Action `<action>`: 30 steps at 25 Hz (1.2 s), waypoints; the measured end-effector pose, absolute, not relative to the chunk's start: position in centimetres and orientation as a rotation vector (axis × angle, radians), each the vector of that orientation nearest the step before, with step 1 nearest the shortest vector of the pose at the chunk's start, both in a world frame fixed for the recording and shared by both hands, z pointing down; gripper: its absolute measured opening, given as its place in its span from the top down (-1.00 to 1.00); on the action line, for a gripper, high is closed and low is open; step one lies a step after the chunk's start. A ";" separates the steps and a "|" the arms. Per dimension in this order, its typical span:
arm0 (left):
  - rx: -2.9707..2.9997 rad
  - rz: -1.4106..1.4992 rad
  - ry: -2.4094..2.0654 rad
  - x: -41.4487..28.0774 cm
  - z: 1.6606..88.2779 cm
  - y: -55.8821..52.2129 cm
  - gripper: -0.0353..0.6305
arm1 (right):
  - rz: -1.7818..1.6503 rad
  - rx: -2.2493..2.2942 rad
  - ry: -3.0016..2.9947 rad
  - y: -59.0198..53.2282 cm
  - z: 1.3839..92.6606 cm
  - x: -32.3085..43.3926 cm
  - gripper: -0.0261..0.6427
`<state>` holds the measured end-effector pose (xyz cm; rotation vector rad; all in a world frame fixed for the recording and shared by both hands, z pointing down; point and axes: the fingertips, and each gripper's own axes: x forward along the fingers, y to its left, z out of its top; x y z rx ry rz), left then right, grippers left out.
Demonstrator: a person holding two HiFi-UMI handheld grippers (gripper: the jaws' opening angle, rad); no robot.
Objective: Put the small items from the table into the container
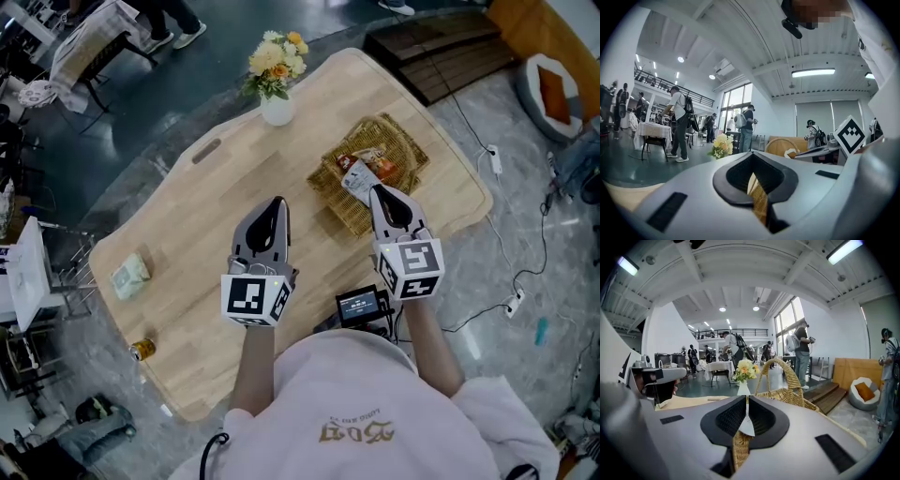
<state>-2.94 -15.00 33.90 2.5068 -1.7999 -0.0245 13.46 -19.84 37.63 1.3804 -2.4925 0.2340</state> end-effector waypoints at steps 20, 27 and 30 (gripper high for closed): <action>2.510 -0.089 -1.883 -7.8 30.9 -8.4 0.88 | 0.106 1.401 -2.608 -11.8 33.0 8.9 0.86; 2.519 -0.081 -1.882 -7.8 30.9 -8.1 0.88 | 0.098 1.396 -2.629 -11.8 32.5 8.5 0.86; 2.518 -0.080 -1.885 -7.7 30.9 -8.1 0.88 | 0.102 1.394 -2.629 -11.9 32.5 8.6 0.86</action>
